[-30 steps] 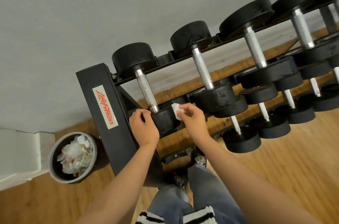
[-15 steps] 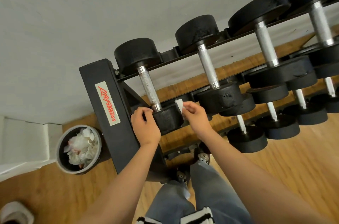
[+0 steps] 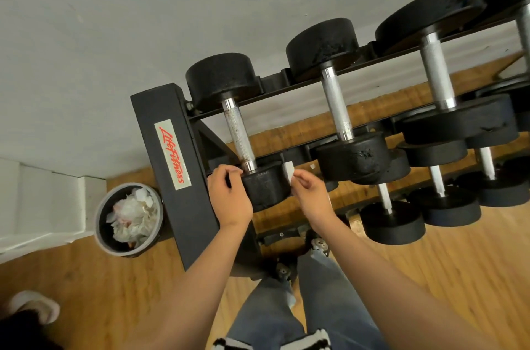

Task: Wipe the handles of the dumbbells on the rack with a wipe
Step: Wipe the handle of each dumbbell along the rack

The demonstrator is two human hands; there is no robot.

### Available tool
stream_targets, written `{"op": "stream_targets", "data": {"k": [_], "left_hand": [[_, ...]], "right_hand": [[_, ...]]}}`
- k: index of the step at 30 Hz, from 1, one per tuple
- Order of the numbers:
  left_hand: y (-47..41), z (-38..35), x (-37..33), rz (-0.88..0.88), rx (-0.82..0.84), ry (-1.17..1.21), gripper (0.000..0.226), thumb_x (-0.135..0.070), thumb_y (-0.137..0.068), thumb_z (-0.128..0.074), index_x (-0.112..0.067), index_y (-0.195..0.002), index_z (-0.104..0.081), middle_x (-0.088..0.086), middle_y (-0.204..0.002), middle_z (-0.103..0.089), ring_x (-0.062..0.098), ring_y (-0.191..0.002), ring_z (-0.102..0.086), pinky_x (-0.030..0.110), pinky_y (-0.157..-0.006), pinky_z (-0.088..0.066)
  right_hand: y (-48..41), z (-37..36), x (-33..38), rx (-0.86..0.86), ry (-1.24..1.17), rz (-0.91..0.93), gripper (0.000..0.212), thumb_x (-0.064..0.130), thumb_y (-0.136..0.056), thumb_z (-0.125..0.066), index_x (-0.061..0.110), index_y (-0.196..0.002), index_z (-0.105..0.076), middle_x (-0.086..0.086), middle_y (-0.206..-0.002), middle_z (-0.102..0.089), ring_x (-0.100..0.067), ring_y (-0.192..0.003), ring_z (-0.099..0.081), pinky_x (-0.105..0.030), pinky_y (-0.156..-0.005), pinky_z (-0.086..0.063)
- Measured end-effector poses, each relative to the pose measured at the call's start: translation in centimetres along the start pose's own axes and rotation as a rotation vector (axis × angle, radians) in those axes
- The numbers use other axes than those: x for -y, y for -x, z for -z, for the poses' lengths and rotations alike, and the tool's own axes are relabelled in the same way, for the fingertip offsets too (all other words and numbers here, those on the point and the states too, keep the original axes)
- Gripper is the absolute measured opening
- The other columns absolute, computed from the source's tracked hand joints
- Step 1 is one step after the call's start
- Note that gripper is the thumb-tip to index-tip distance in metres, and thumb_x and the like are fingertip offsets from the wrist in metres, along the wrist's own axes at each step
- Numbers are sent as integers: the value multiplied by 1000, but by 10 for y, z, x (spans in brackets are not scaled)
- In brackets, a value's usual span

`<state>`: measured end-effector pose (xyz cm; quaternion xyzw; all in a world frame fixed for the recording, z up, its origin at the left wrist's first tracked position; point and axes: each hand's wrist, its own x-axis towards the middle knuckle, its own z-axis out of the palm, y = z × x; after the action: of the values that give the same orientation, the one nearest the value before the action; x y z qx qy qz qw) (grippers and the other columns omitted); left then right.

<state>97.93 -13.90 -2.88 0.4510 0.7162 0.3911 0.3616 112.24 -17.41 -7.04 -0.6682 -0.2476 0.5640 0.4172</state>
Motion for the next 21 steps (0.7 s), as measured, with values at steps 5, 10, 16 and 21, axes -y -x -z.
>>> {"op": "stream_targets", "data": {"k": [5,10,16,21], "left_hand": [[0,0,1,-11,-1,-7,22,-10,-97,-44,-14,-81,-59,-6,-85,-55,1,-88,-48,16,-76,-34],[1,1,0,-14,-4,-7,22,-9,-97,-44,-15,-81,-58,-8,-84,-54,-4,-86,-47,12,-75,-34],[1,0,0,4,2,-5,22,-11,-97,-44,-15,-81,-59,-6,-86,-55,-3,-87,-47,11,-75,-34],[1,1,-2,10,0,2,21,-11,-97,-45,-14,-81,-59,-7,-86,-54,-2,-88,-47,12,-77,-34]], "right_hand": [[-4,-3,12,13,-5,43,22,8,-97,-51,20,-106,-67,2,-101,-70,-12,-101,-64,-31,-92,-51],[-8,-2,20,61,7,104,28,6,-98,-50,15,-120,-65,0,-113,-69,-10,-108,-63,-31,-94,-51],[19,4,-5,-18,5,20,23,7,-96,-52,10,-114,-66,5,-91,-69,-4,-90,-63,-29,-90,-48],[6,-3,14,-14,29,56,27,7,-97,-52,21,-113,-68,5,-109,-70,-9,-108,-62,-35,-98,-50]]}}
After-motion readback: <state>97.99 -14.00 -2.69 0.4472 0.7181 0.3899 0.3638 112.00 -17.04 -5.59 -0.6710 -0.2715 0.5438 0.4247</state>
